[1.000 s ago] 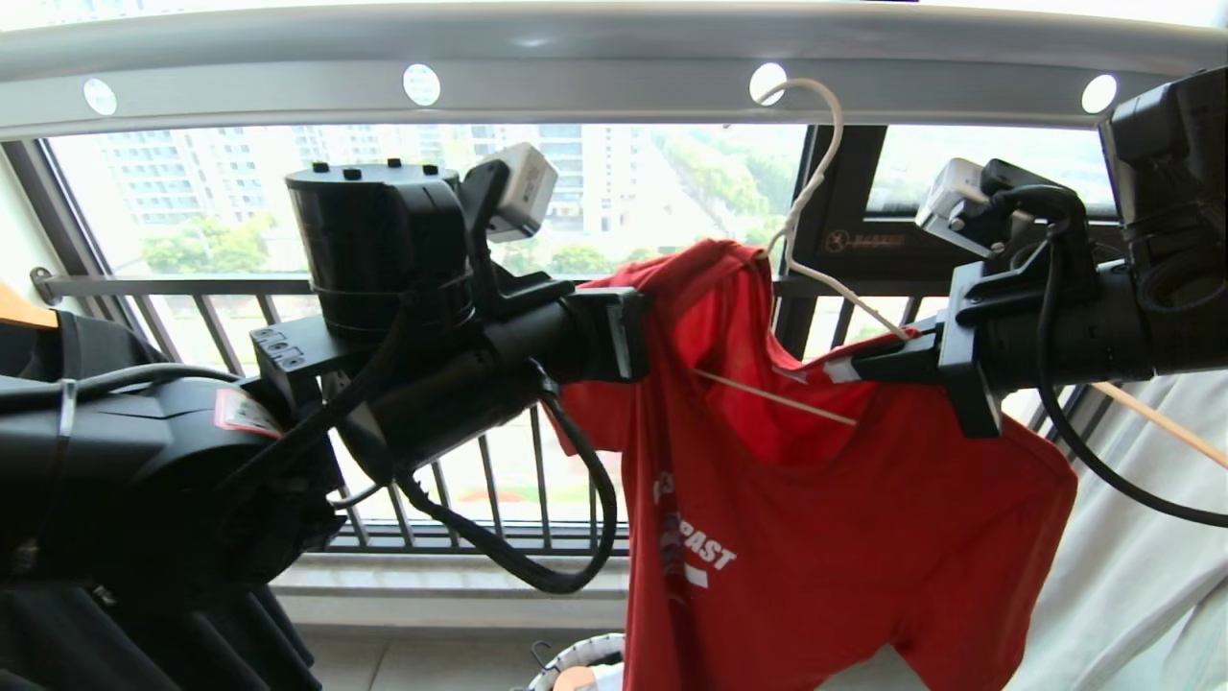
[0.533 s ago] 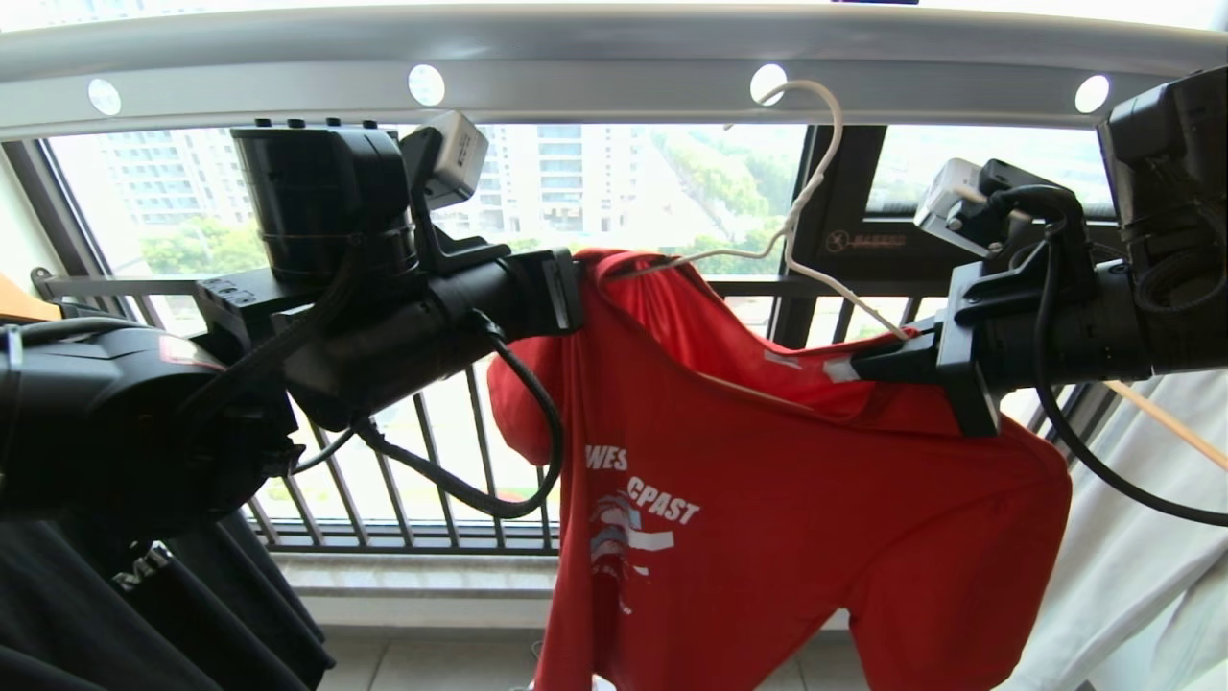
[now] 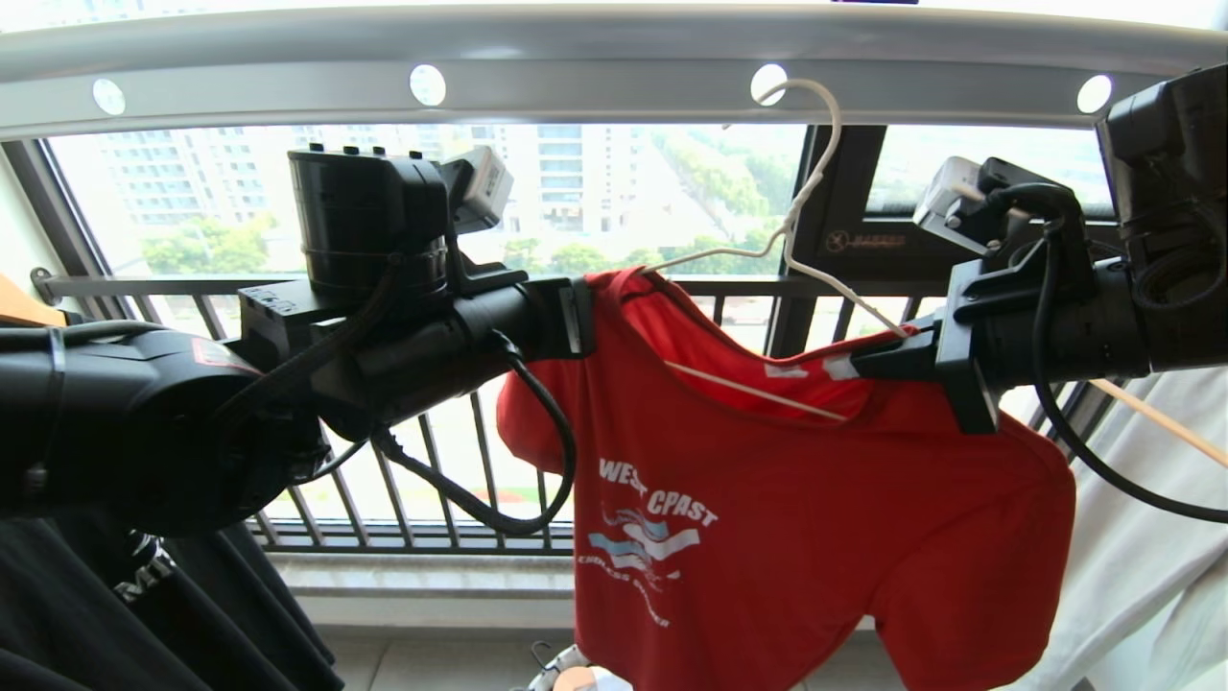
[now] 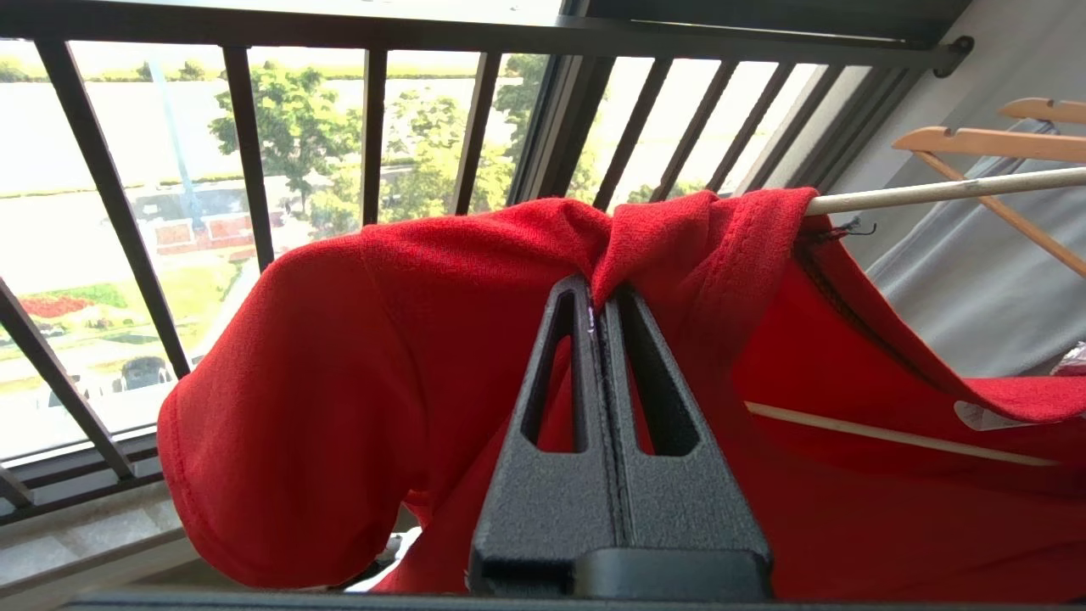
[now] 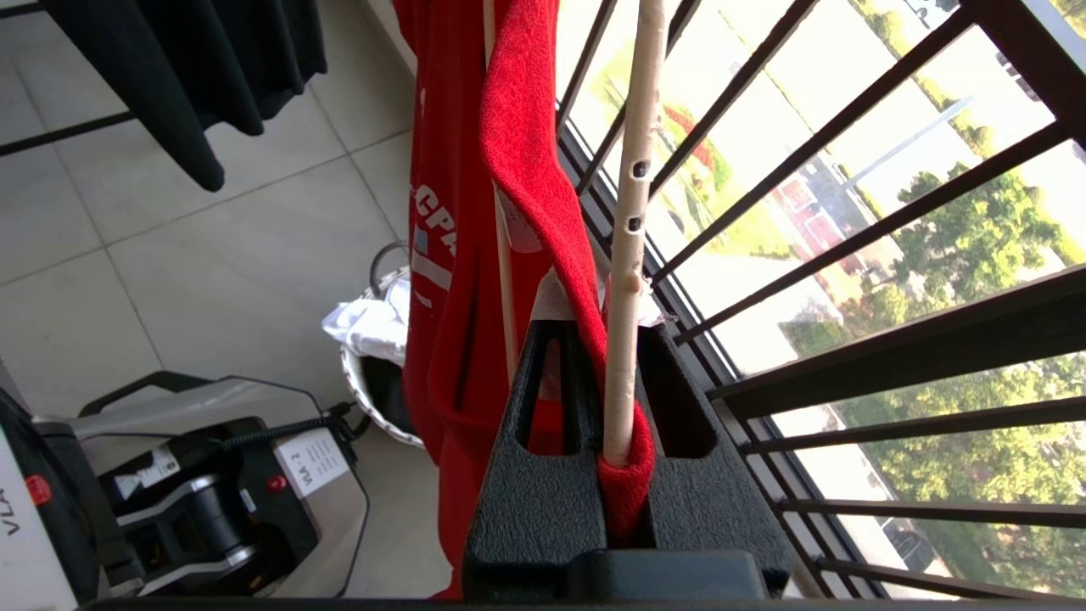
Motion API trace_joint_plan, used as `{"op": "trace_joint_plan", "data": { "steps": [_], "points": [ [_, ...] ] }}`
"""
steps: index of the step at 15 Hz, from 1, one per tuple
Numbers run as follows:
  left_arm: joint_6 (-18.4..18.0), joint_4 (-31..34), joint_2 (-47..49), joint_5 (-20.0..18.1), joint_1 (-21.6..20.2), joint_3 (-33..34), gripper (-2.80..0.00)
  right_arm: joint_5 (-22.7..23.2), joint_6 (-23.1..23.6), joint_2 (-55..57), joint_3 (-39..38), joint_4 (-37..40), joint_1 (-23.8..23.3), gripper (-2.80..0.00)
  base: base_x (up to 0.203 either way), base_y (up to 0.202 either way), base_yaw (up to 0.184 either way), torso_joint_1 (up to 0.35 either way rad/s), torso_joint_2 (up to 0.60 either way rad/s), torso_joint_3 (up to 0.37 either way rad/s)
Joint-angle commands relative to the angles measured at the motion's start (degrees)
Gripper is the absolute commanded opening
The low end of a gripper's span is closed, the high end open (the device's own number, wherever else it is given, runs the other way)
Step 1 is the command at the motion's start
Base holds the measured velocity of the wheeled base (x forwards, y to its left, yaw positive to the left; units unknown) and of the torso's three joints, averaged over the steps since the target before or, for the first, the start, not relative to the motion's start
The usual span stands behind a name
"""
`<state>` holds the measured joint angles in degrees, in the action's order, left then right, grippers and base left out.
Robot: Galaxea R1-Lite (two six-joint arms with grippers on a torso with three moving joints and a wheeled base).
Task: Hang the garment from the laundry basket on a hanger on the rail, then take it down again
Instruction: Take the clothes off the clothes rack
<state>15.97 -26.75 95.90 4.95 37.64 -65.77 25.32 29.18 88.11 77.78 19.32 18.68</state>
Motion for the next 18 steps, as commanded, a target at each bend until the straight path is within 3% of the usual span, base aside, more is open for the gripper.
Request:
{"op": "trace_joint_plan", "data": {
  "steps": [1,7,8,12,16,18],
  "points": [
    [0.4,-0.1,-1.8,-0.1,2.4,0.2,-2.8,0.1,0.2,0.4,0.0,0.3,0.0,-2.8,0.0,0.0,0.0,0.0,0.0,0.0],
    [0.7,0.0,-1.0,0.1,4.4,0.9,-2.8,-0.9,0.2,0.4,-0.1,0.5,0.0,-2.8,0.0,0.0,0.0,0.0,0.0,0.0],
    [0.7,0.0,-0.9,0.1,4.3,0.9,0.0,-1.4,0.2,0.4,0.0,0.4,0.0,-2.8,0.0,0.0,0.0,0.0,0.0,0.0],
    [0.1,1.7,-2.6,0.3,3.9,0.6,0.0,-1.8,0.2,0.5,0.0,0.4,0.1,-2.8,0.0,0.0,0.0,0.0,0.0,0.0],
    [-0.3,19.9,-10.9,0.3,3.9,-5.5,0.0,-2.8,0.2,0.8,0.0,0.3,0.2,-2.8,0.0,0.0,0.0,0.0,0.0,0.0],
    [-0.3,23.5,-14.4,0.4,3.4,-7.3,0.0,-2.9,0.3,1.1,0.0,0.1,0.4,-2.8,0.0,0.0,0.0,0.0,0.0,0.0]
  ]
}}
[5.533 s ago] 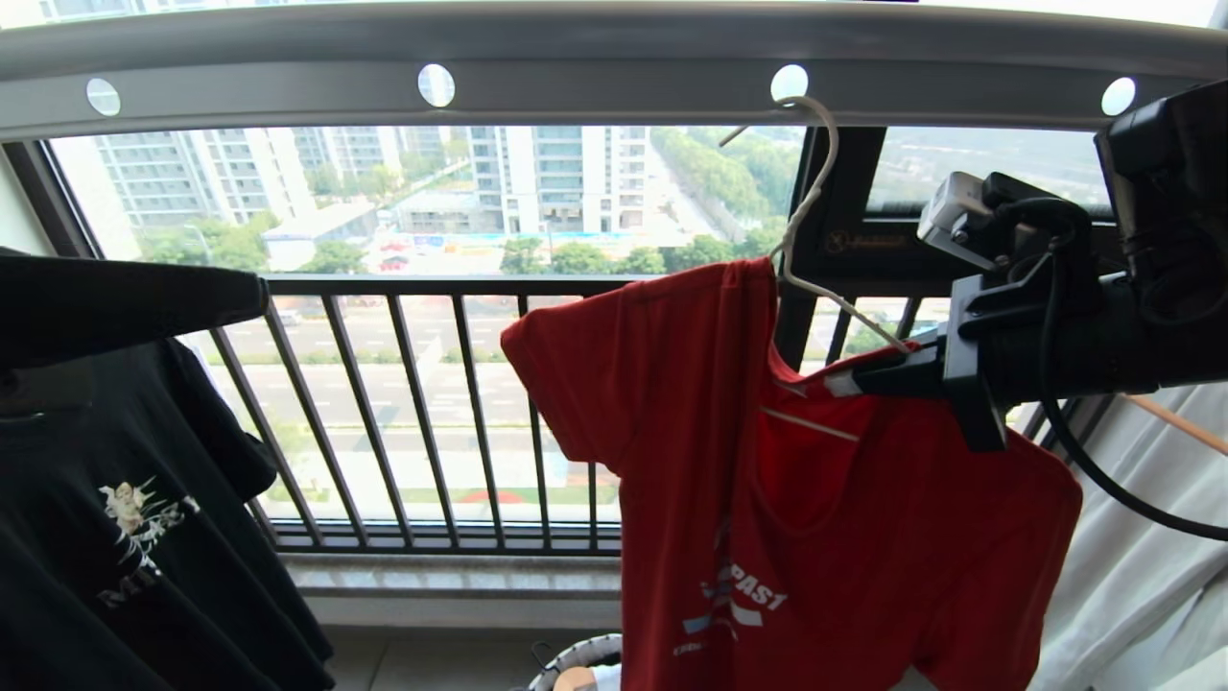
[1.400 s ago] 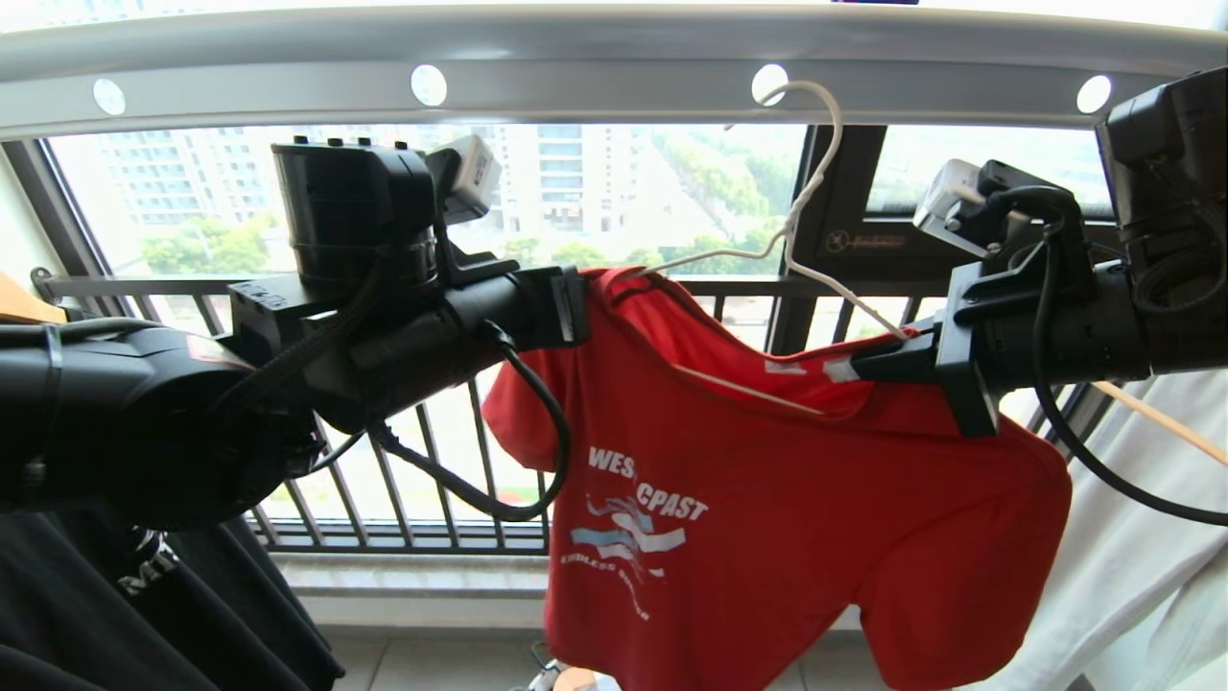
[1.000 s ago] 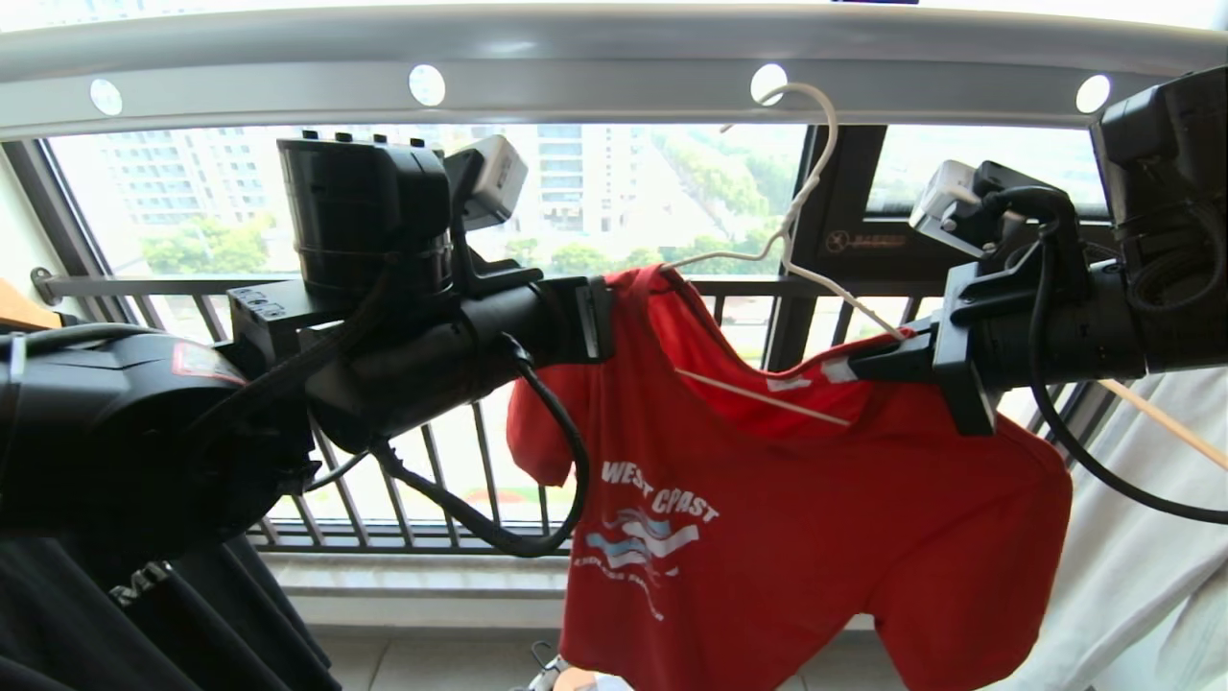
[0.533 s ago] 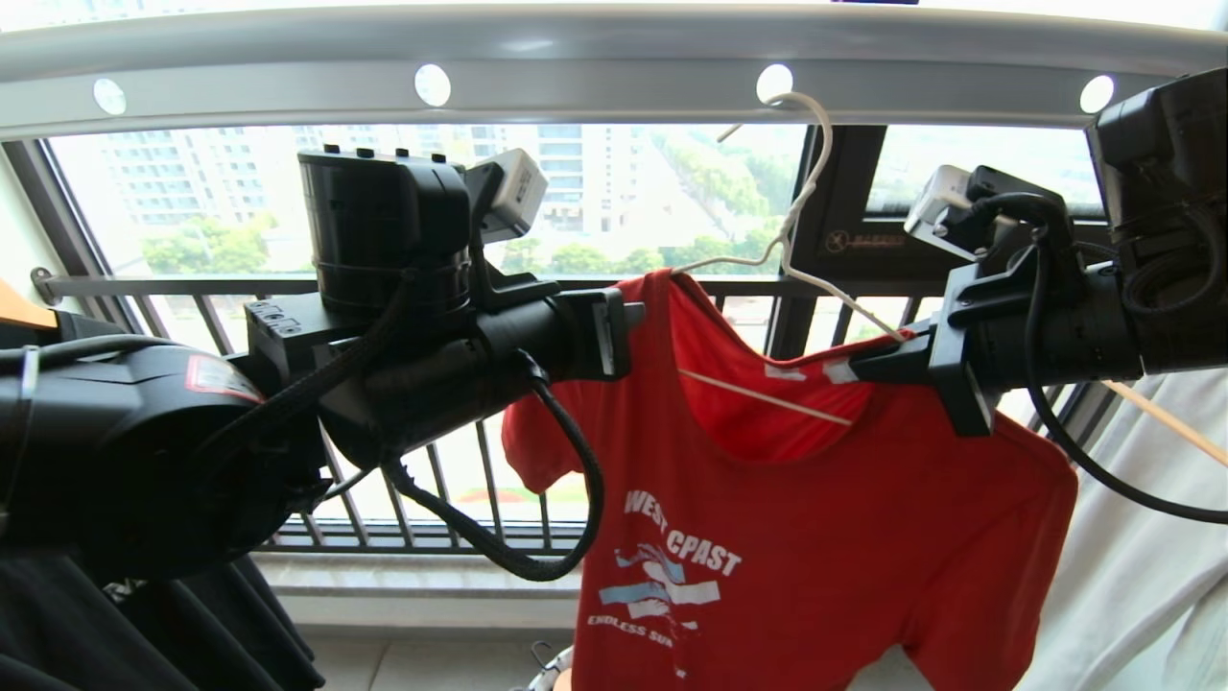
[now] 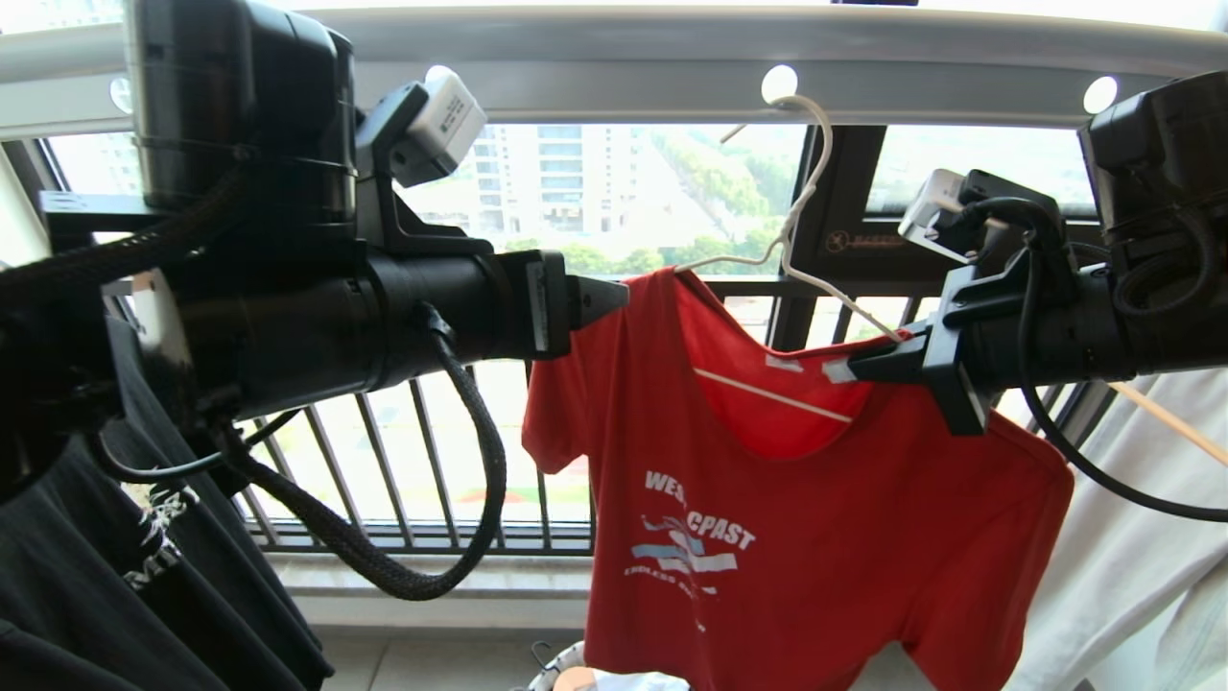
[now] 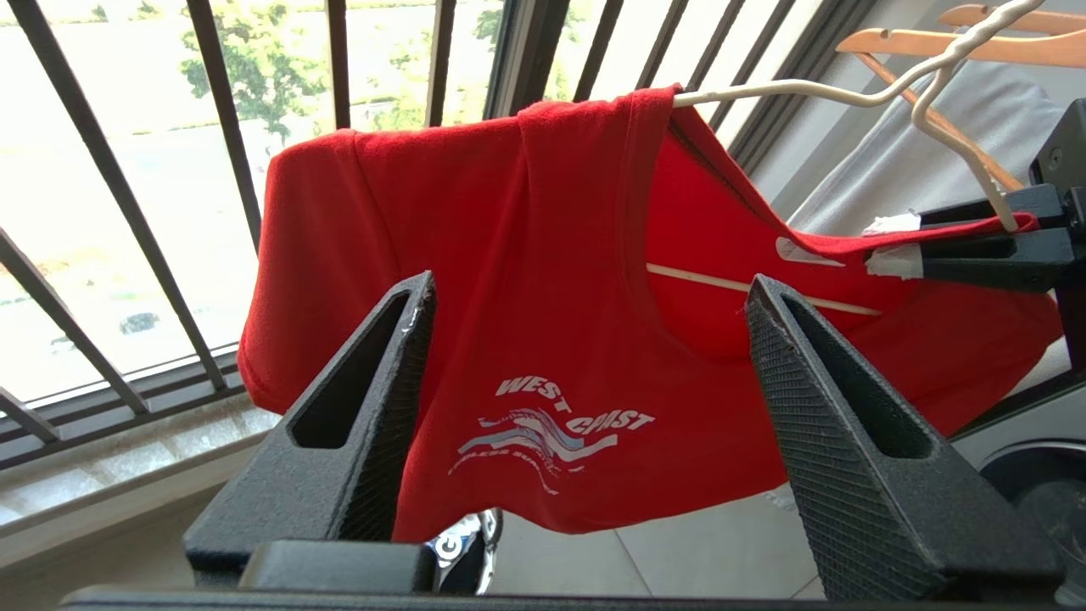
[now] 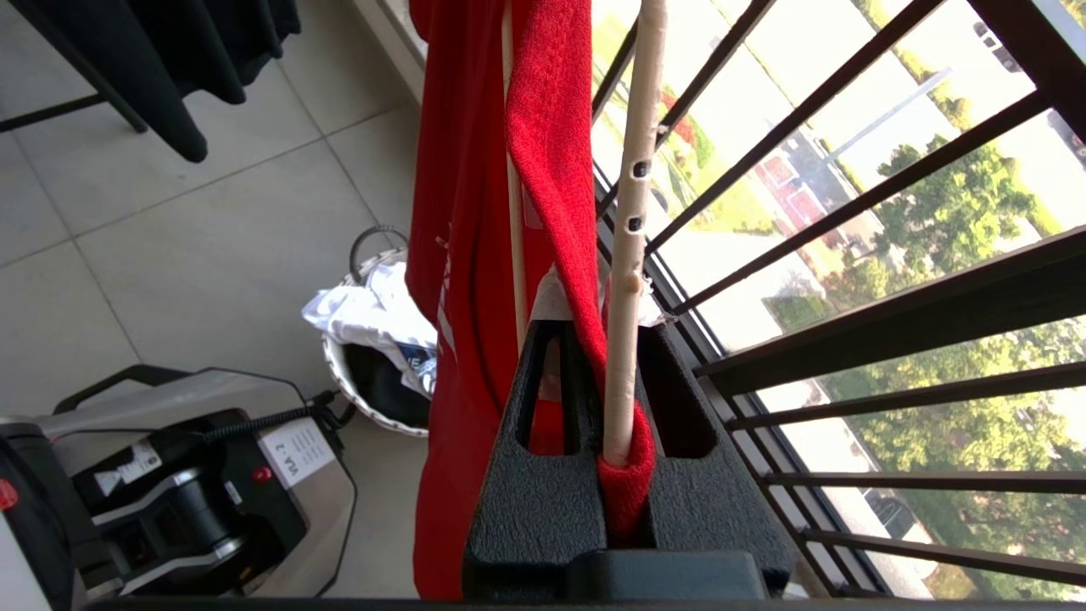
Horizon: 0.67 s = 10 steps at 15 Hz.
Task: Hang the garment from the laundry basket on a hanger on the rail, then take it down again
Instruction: Take the clothes off the clothes rack
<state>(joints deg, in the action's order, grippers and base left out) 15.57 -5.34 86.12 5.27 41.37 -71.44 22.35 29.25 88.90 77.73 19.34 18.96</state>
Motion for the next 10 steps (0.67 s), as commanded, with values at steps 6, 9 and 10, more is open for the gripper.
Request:
{"op": "trace_joint_plan", "data": {
  "steps": [6,9,10],
  "points": [
    [-0.1,13.5,-10.8,-0.2,-0.4,-6.2,0.0,0.1,0.9,0.9,0.1,0.1,0.1,0.0,0.0,0.0,0.0,0.0,0.0,0.0],
    [-0.2,16.6,-10.8,-0.4,-0.3,-7.0,0.0,0.1,0.6,-0.4,-2.3,0.2,0.1,0.0,0.0,0.0,0.0,0.0,0.0,0.0],
    [-0.1,17.8,-11.0,-1.3,-0.2,-7.9,0.0,0.1,0.6,-1.0,-3.8,0.1,-0.1,0.0,0.0,0.0,0.0,0.0,0.0,0.0]
  ]
}}
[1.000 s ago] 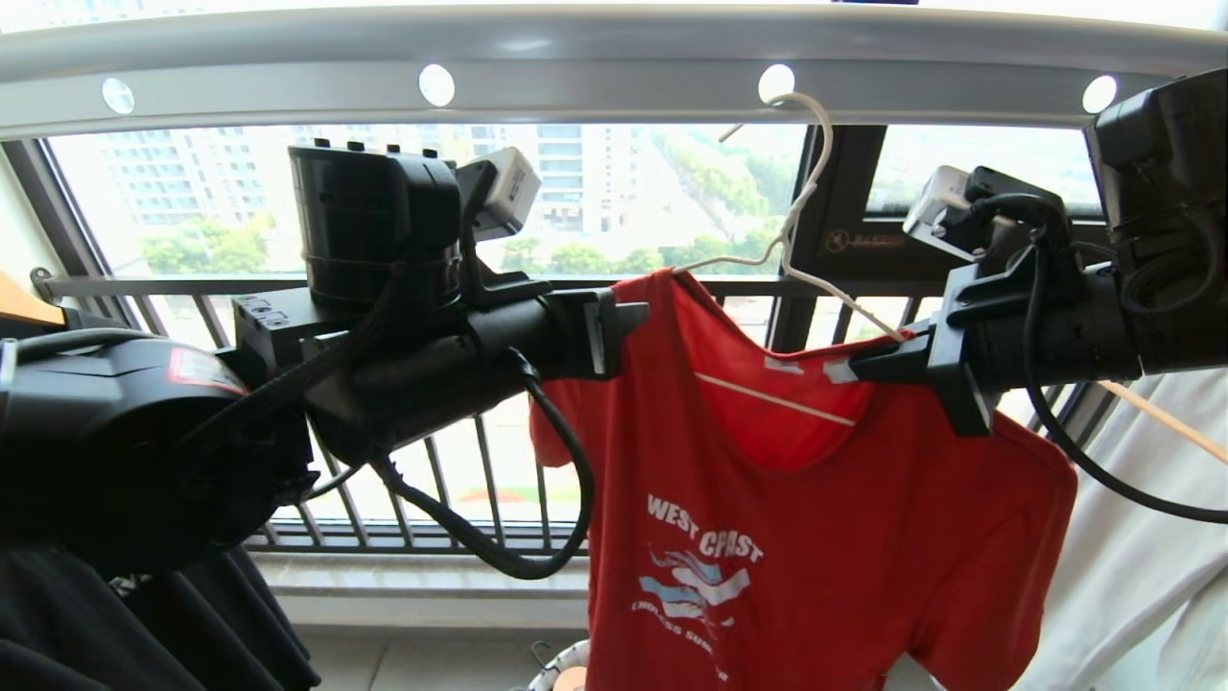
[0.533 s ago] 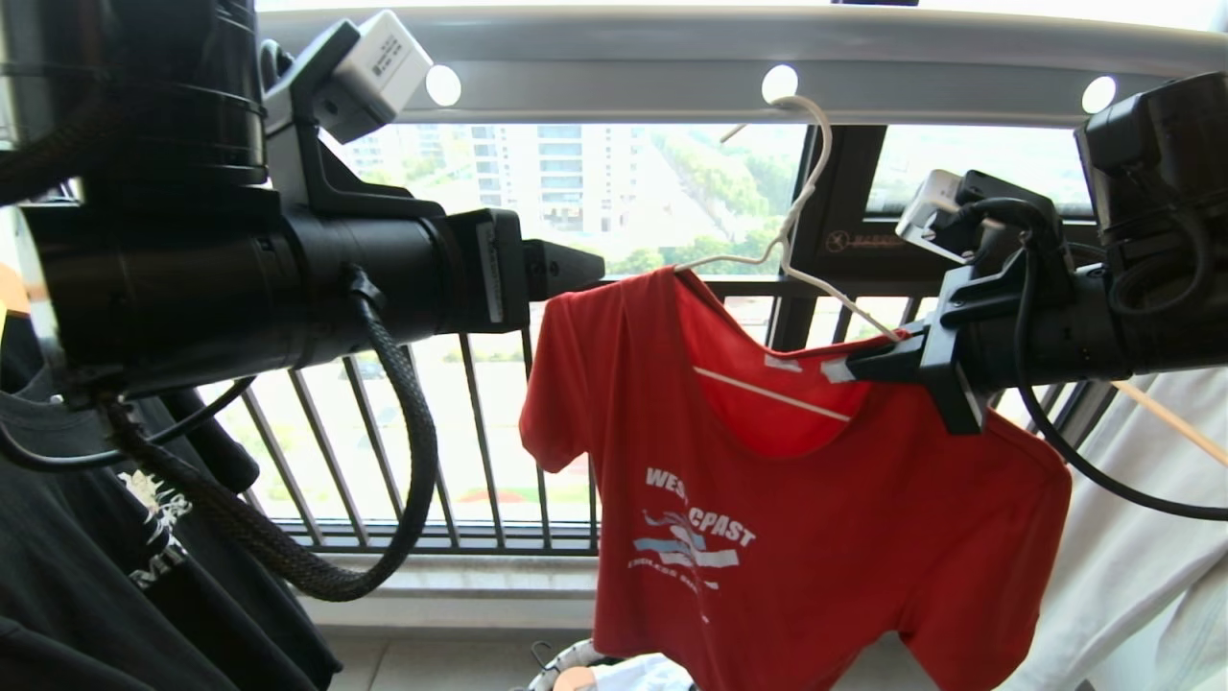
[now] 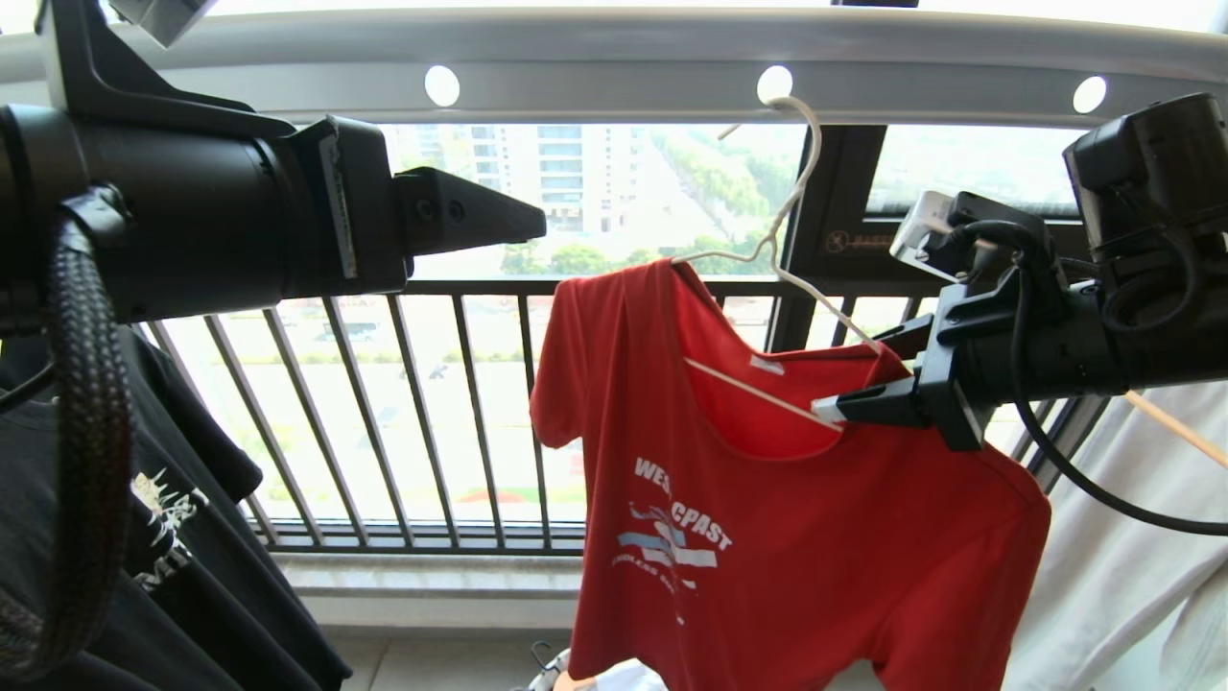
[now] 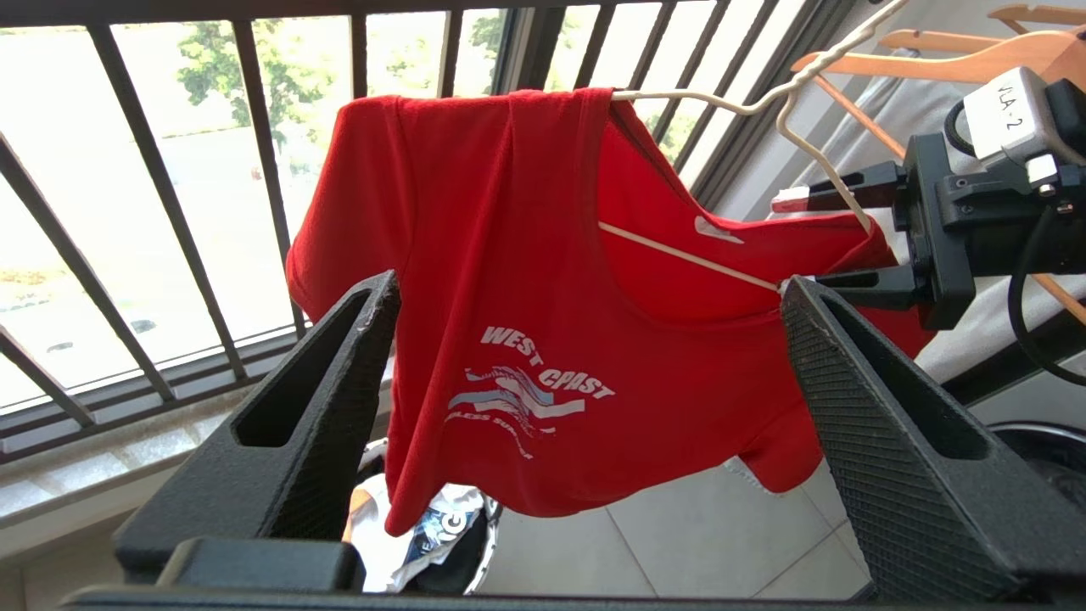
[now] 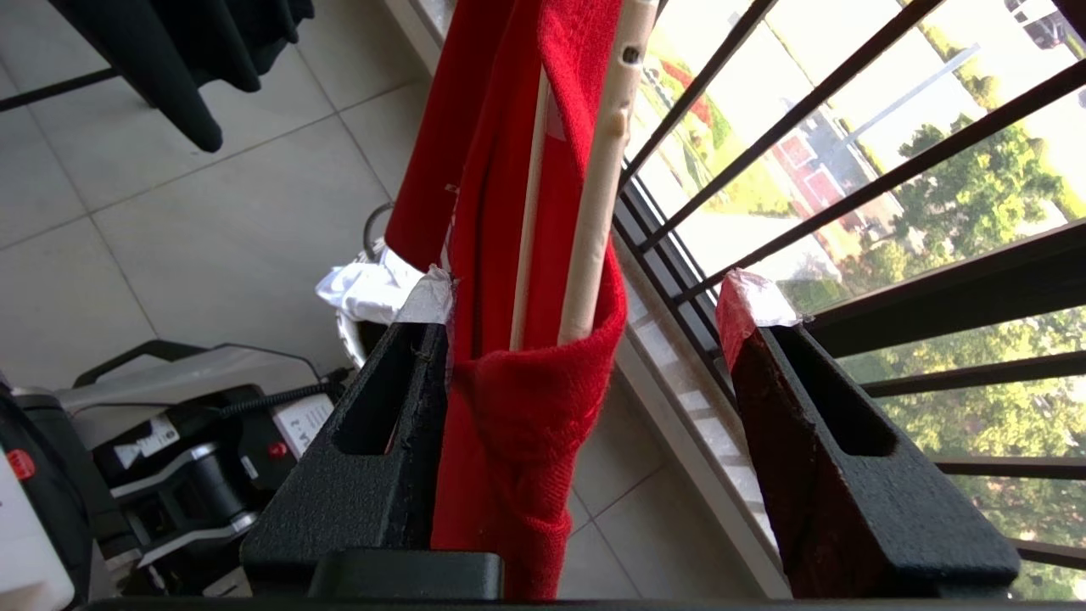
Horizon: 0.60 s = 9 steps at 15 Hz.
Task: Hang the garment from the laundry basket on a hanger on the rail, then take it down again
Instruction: Take the clothes off the clothes rack
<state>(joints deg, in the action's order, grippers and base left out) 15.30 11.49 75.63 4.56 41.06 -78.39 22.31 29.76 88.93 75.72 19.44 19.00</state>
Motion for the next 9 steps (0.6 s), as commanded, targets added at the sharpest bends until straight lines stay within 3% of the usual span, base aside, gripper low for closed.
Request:
{"op": "trace_joint_plan", "data": {
  "steps": [1,6,9],
  "points": [
    [0.2,1.3,-0.9,-1.6,0.1,-1.0,0.0,0.0,0.1,-1.7,-3.1,0.0,-0.4,0.0,0.0,0.0,0.0,0.0,0.0,0.0],
    [0.1,4.7,-2.8,-2.9,0.3,-1.3,0.0,0.1,0.4,-6.9,-9.7,-0.1,-4.6,0.0,0.0,0.0,0.0,0.0,0.0,0.0],
    [0.3,5.8,-2.4,-6.7,0.6,-1.0,0.0,0.4,0.4,-13.2,-13.9,-0.1,-5.7,0.0,0.0,0.0,0.0,0.0,0.0,0.0]
  ]
}}
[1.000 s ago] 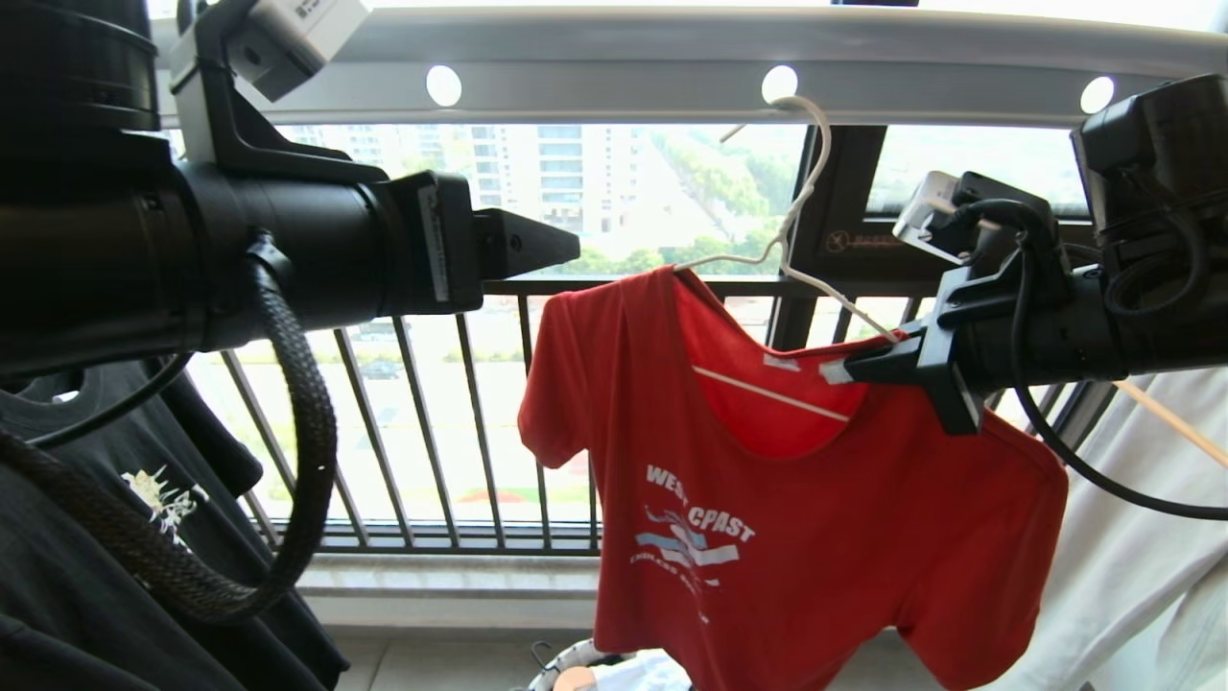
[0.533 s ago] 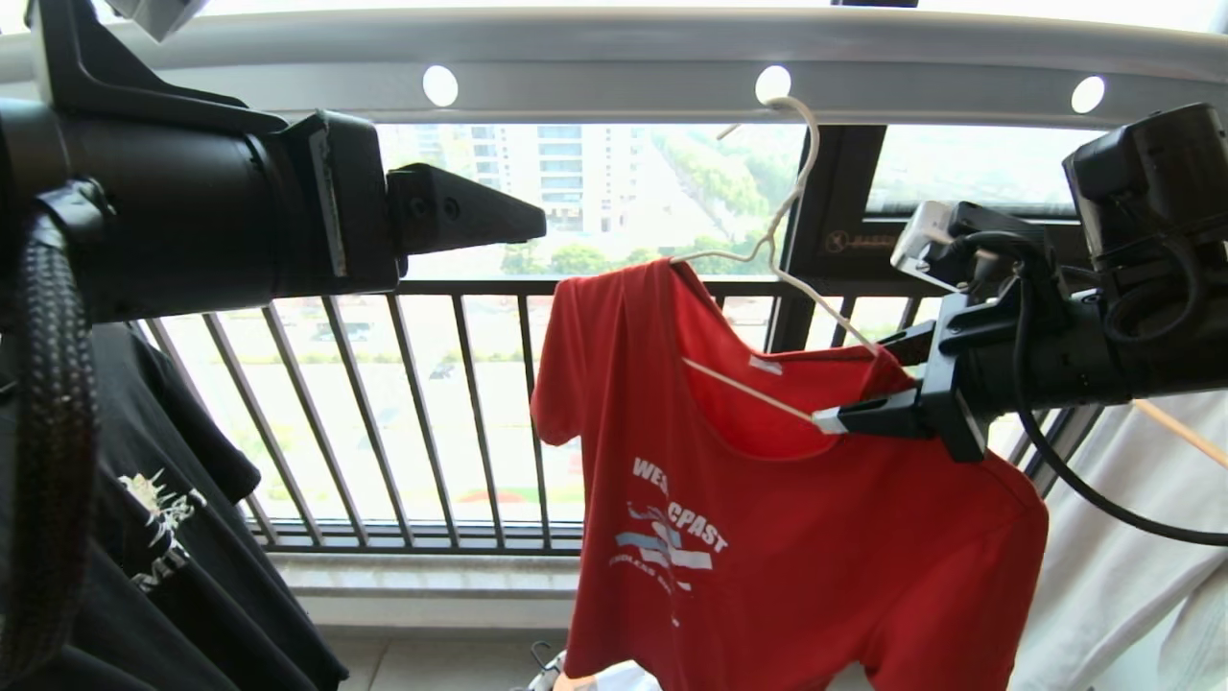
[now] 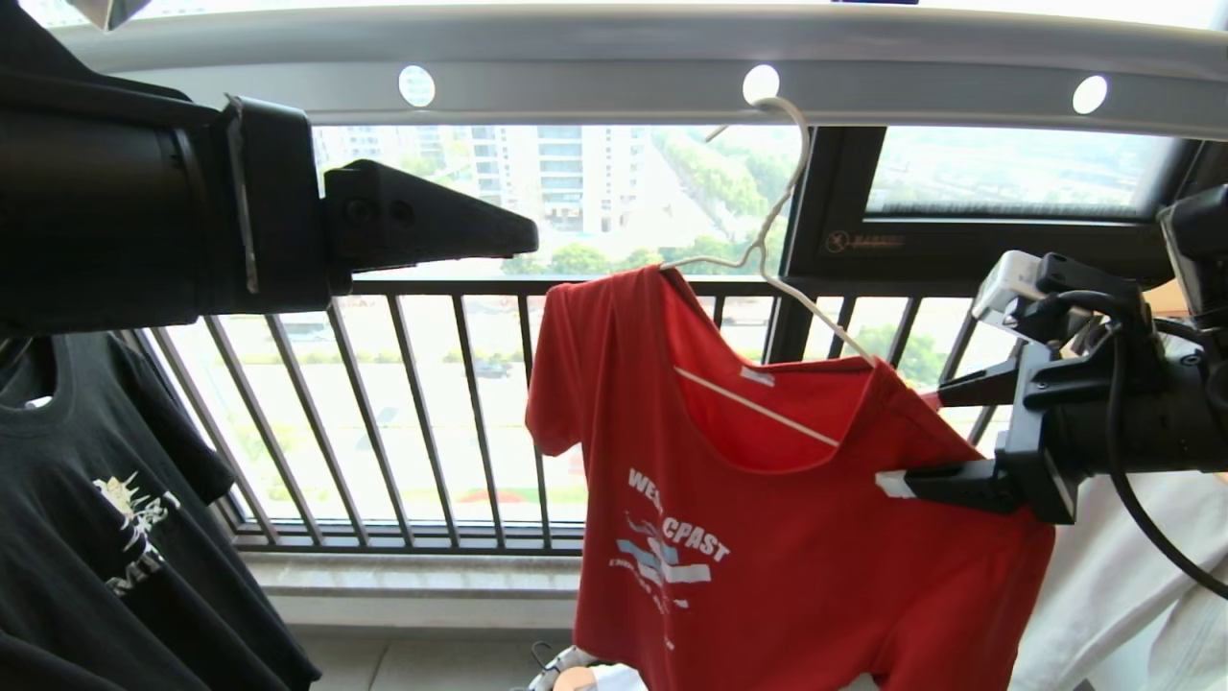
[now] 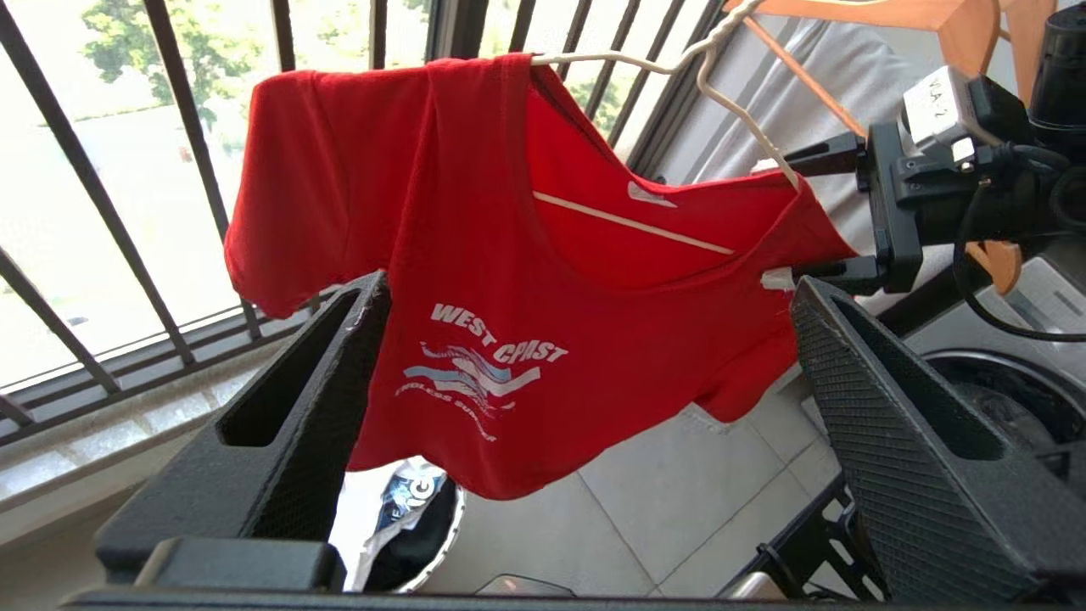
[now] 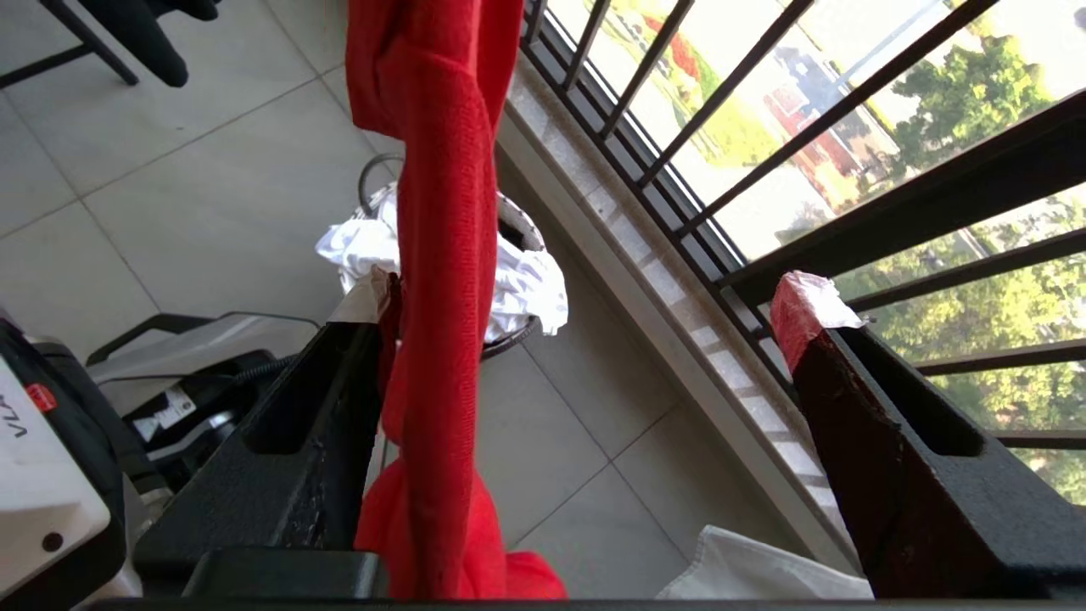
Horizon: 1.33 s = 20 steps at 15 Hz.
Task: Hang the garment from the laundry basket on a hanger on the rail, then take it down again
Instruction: Take the clothes off the clothes rack
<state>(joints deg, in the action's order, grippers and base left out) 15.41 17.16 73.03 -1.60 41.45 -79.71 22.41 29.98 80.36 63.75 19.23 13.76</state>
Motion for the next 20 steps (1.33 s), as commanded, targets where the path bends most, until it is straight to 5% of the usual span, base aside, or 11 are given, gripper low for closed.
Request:
{"op": "trace_joint_plan", "data": {
  "steps": [1,7,8,9,14,17,20],
  "points": [
    [0.1,0.2,0.9,-0.5,0.6,0.8,0.0,0.7,0.1,-6.8,-2.7,0.1,-0.5,0.0,0.0,0.0,0.0,0.0,0.0,0.0],
    [0.0,0.2,3.9,-0.4,1.5,6.5,0.0,5.5,-3.7,-20.4,-4.5,0.2,-0.5,0.0,0.0,0.0,0.0,0.0,0.0,0.0],
    [0.0,0.2,2.8,-0.3,1.4,7.6,-2.8,5.6,-5.2,-22.3,-4.7,0.2,-0.5,0.0,0.0,0.0,0.0,0.0,0.0,0.0],
    [0.1,0.2,1.5,-0.3,1.3,8.5,-2.8,5.7,-6.2,-24.0,-5.1,0.1,-0.5,-2.8,0.0,0.0,0.0,0.0,0.0,0.0],
    [0.4,0.3,-8.7,-0.1,0.0,17.0,-2.8,4.7,-13.0,-32.1,-6.1,0.3,-0.6,-2.8,0.0,0.0,0.0,0.0,0.0,0.0],
    [0.5,0.1,-15.6,0.6,-6.3,24.5,-2.8,2.6,-14.9,-39.1,-10.5,0.2,-0.6,-2.8,0.0,0.0,0.0,0.0,0.0,0.0],
    [0.7,-0.1,-23.5,5.1,-11.4,30.6,-2.8,0.7,-18.3,-47.1,-14.1,0.4,-0.6,-2.8,0.0,0.0,0.0,0.0,0.0,0.0]
  ]
}}
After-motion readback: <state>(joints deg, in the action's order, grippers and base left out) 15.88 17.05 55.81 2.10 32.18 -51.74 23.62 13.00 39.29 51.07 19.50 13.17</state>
